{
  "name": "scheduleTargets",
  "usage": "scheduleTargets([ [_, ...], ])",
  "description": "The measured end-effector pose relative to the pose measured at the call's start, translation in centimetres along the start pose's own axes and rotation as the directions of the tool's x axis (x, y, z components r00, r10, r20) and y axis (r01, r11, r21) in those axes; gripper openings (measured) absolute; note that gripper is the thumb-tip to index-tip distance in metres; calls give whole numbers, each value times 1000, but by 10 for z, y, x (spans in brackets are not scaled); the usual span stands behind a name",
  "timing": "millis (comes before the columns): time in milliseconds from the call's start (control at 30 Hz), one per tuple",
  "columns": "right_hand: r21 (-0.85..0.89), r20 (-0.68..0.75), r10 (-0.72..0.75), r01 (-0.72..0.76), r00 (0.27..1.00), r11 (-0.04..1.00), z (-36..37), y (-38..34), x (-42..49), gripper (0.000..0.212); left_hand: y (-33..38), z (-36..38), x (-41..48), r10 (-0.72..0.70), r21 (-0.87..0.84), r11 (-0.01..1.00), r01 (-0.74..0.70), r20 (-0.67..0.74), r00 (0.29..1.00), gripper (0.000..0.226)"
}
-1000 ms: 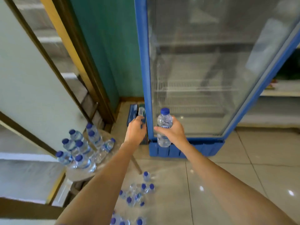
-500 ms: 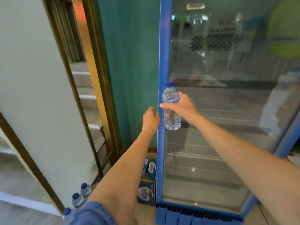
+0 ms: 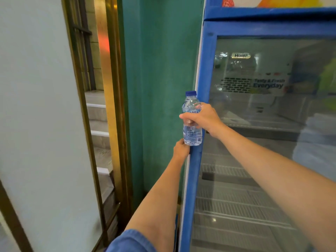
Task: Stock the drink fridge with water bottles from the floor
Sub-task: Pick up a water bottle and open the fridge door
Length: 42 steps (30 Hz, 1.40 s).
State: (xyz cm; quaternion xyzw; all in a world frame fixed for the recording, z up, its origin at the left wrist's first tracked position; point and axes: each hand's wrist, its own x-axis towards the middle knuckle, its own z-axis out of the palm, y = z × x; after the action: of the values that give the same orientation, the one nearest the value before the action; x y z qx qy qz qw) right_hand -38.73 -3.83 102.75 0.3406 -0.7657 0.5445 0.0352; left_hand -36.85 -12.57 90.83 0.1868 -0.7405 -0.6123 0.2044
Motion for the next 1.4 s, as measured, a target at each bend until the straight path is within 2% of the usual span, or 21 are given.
scheduleTargets([
  [233,-52,-140,-3,-5,990,999,3,-1,-4,38,-10,9,15,-21,-140,990,19,-13,1000,28],
  [300,-50,-182,6,-15,983,999,2,0,-7,42,-26,16,32,-39,-145,989,34,-38,999,34],
  [367,-43,-219,4,-13,976,999,-1,1,-11,49,-26,17,33,-48,-123,992,42,-51,998,26],
  [433,-64,-248,1,-17,969,998,-5,2,-15,53,-14,15,18,-44,-144,989,34,-70,997,29],
  [600,-175,-238,-58,16,969,984,-18,2,-27,45,-15,19,9,0,-153,988,-22,-141,990,40],
  [733,-145,-250,-87,51,964,988,-14,-5,-41,45,-22,25,-22,55,-183,978,-106,-264,963,44],
  [833,-105,-263,-91,65,961,992,-16,-14,-60,43,-25,26,-51,79,-206,969,-137,-266,961,44],
  [1133,37,-261,3,7,965,999,-50,-48,-149,37,-18,21,-149,250,-4,966,-257,-224,942,35],
  [1233,104,-287,51,-21,957,994,-64,-61,-190,33,-18,28,-191,287,34,958,-286,-207,935,37],
  [1333,111,-310,62,-29,949,993,-83,-72,-233,24,-14,35,-234,321,91,947,-309,-176,931,40],
  [1400,123,-332,84,-46,939,991,-97,-76,-261,25,-8,40,-265,356,121,933,-340,-157,921,40],
])
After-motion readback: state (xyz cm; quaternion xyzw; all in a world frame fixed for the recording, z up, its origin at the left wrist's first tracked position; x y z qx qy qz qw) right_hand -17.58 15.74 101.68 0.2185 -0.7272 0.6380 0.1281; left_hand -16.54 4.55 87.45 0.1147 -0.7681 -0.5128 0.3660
